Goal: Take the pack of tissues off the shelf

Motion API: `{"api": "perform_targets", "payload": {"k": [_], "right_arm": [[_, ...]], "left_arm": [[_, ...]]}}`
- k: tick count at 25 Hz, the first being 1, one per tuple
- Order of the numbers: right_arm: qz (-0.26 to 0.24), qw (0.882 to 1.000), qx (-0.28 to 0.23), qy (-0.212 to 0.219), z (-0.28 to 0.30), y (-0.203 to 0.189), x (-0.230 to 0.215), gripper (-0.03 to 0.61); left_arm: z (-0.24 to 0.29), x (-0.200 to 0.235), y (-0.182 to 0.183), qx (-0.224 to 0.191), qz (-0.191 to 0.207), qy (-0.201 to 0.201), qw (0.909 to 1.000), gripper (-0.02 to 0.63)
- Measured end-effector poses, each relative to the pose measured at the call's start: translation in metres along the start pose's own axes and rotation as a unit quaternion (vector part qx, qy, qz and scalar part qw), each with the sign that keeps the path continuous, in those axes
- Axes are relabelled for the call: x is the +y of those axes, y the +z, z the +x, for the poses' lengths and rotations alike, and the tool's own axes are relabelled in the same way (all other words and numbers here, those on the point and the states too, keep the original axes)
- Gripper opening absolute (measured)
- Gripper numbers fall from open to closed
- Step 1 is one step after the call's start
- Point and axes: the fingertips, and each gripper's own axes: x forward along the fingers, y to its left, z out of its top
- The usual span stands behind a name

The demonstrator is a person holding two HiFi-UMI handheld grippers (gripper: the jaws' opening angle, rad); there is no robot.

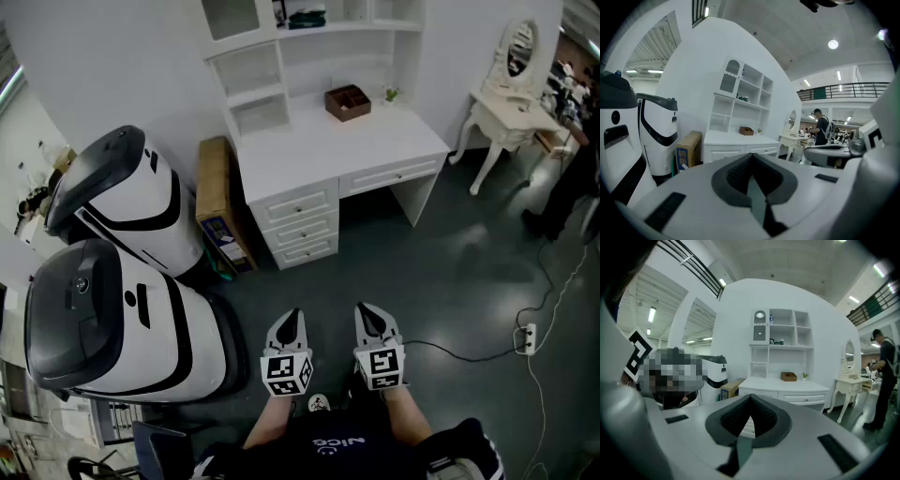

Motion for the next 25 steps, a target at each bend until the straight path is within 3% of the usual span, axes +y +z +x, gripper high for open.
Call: {"api": "perform_targets", "payload": {"k": [5,10,13,14,16,17,19,21,25], "right_arm": [[-0.009,1.000,0.013,-0.001,-0.029,-0.007,0.033,0.008],[-0.017,1.000,-0.006,-0.014,-0.041,0.005,0.039,0.009],[0.003,1.000,-0.024,-0.016,-0.045,0.012,0.033,0.011],[0.007,1.000,-0.028,-0.009,-0.047,0.014,0.032,0.029],[0.010,0.999,-0.033,0.013,-0.052,0.016,0.035,0.173],[0.010,0.999,-0.036,0.024,-0.054,0.016,0.036,0.245],[0.004,0.998,-0.038,0.042,-0.058,0.016,0.040,0.322],[-0.010,0.998,-0.038,0.051,-0.061,0.015,0.042,0.368],[-0.003,0.998,-0.031,0.052,-0.067,0.012,0.036,0.402]], "left_arm": [[-0.045,0.008,-0.015,0.007,-0.004,0.002,1.0000,0.003],[-0.065,0.011,-0.016,0.003,0.001,-0.002,1.0000,0.003],[-0.067,0.006,-0.013,-0.005,-0.005,-0.008,0.9999,0.003],[-0.068,0.002,-0.010,-0.010,-0.008,-0.012,0.9999,0.004],[-0.070,-0.008,-0.007,-0.019,-0.009,-0.026,0.9994,0.012],[-0.071,-0.013,-0.006,-0.023,-0.010,-0.036,0.9990,0.070],[-0.072,-0.022,-0.007,-0.025,-0.012,-0.052,0.9983,0.240],[-0.073,-0.028,-0.011,-0.021,-0.008,-0.055,0.9982,0.294],[-0.075,-0.035,-0.017,-0.012,-0.001,-0.046,0.9989,0.314]]}}
